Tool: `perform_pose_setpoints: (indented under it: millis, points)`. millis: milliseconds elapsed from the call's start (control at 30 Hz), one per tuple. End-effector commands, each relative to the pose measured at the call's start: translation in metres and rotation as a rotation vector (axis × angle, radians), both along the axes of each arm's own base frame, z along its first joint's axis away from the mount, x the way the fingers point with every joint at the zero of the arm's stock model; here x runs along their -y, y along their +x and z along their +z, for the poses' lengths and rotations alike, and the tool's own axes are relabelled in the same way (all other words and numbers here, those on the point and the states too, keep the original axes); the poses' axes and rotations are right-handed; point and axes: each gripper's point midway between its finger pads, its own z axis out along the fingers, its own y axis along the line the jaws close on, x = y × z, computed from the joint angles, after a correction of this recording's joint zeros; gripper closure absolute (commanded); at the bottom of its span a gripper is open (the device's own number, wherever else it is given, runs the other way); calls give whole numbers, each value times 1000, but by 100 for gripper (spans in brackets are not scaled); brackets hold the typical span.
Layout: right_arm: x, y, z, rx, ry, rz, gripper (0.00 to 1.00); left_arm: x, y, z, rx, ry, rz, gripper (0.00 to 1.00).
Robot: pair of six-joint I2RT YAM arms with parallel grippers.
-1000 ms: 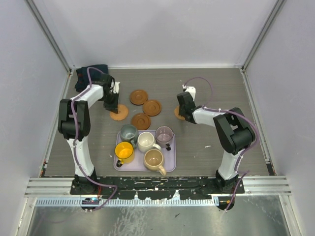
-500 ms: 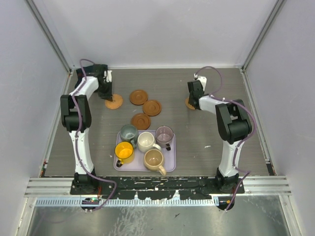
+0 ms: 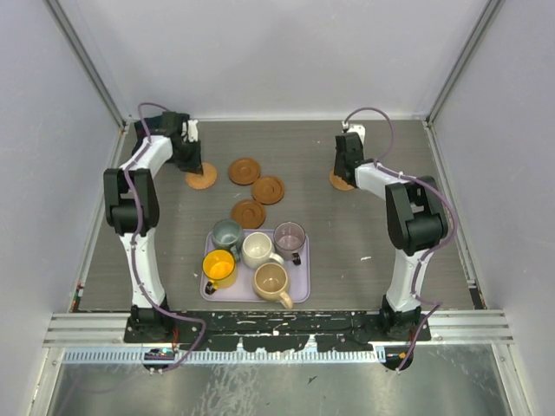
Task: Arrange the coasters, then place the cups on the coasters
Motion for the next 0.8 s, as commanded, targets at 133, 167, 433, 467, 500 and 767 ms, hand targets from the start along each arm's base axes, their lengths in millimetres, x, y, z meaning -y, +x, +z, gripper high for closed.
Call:
perform_pose_setpoints:
  millis: [133, 167, 433, 467, 500, 767]
  points:
    - [-72, -8, 127, 260, 103, 233, 61, 30, -13, 123, 326, -182, -77, 72]
    - [-83, -14, 127, 259, 115, 262, 63, 36, -22, 121, 315, -215, -86, 70]
    - [-176, -48, 93, 150, 167, 497, 99, 86, -86, 69, 161, -239, -221, 66]
    - [-185, -51, 87, 137, 170, 515, 99, 88, -91, 64, 147, -227, -228, 69]
    - [-193, -54, 81, 123, 172, 530, 99, 91, -95, 60, 136, -224, -235, 70]
    - [-234, -65, 49, 48, 239, 598, 99, 127, -110, 49, 111, -293, -329, 71]
